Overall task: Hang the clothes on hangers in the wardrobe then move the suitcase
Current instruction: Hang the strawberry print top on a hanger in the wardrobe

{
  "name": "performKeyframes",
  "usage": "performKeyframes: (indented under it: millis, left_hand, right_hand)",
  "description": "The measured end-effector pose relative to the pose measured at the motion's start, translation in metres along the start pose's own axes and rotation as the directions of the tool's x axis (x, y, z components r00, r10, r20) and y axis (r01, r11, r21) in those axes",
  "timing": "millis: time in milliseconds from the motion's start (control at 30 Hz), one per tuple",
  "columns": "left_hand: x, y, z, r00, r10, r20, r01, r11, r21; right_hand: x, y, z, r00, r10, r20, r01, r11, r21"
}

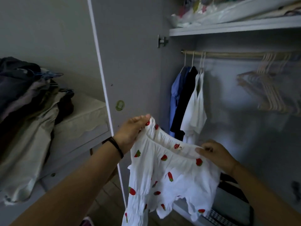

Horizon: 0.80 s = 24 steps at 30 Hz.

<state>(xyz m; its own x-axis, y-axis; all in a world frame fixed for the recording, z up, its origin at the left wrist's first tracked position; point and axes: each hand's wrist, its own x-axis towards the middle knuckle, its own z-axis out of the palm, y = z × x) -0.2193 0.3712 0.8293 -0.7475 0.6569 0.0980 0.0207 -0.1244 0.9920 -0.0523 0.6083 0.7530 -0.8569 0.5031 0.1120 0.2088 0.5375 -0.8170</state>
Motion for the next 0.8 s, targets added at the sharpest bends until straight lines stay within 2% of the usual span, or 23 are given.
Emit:
performKeyframes:
  millis: [67, 167, 333, 500, 600, 700, 800]
  left_hand:
    - [0.03, -0.009, 0.022, 1.0, -0.003, -0.01, 0.003, 1.0, 0.003]
    - [0.068, -0.021, 0.056, 1.0, -0.024, -0.002, 0.024, 0.999, -0.037]
    - [0.122, -0.035, 0.113, 0.995, -0.084, 0.058, 0.09, 0.989, -0.117]
    - [0.176, -0.024, 0.159, 0.982, -0.056, 0.181, 0.089, 0.979, -0.182]
    - [0.204, -0.014, 0.189, 0.963, -0.035, 0.268, 0.096, 0.97, -0.221]
    - [0.23, -0.006, 0.214, 0.939, -0.006, 0.344, 0.088, 0.97, -0.225]
    - [0.26, -0.001, 0.228, 0.919, -0.014, 0.393, 0.108, 0.97, -0.219]
  right_hand:
    - [0.017, 0.012, -0.022, 0.999, 0.042, -0.026, -0.036, 0.98, 0.195]
    - [0.047, 0.033, -0.051, 0.991, 0.098, -0.092, -0.065, 0.948, 0.311]
    - [0.092, 0.06, -0.087, 0.962, 0.127, -0.242, -0.052, 0.955, 0.293]
    - [0.135, 0.074, -0.131, 0.924, 0.091, -0.371, -0.049, 0.992, 0.12]
    - [0.165, 0.077, -0.168, 0.849, 0.049, -0.527, 0.001, 0.995, 0.095]
    - [0.195, 0.079, -0.209, 0.711, -0.048, -0.702, 0.035, 0.999, -0.033]
    - [0.217, 0.084, -0.241, 0.617, -0.073, -0.784, -0.04, 0.991, -0.124]
